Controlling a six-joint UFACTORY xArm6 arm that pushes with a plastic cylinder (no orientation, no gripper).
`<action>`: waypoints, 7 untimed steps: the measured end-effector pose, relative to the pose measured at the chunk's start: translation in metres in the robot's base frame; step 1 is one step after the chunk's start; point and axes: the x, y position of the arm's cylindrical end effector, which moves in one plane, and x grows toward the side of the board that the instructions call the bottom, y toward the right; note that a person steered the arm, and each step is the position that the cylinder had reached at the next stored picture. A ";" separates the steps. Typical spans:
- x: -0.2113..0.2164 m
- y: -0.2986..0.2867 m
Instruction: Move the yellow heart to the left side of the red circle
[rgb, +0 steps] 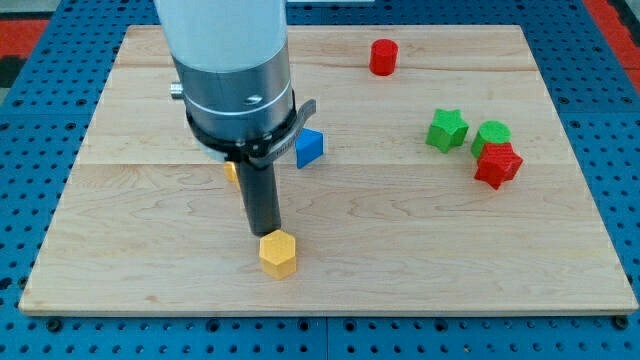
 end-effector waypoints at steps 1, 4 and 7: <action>-0.034 -0.012; -0.168 -0.082; -0.175 -0.166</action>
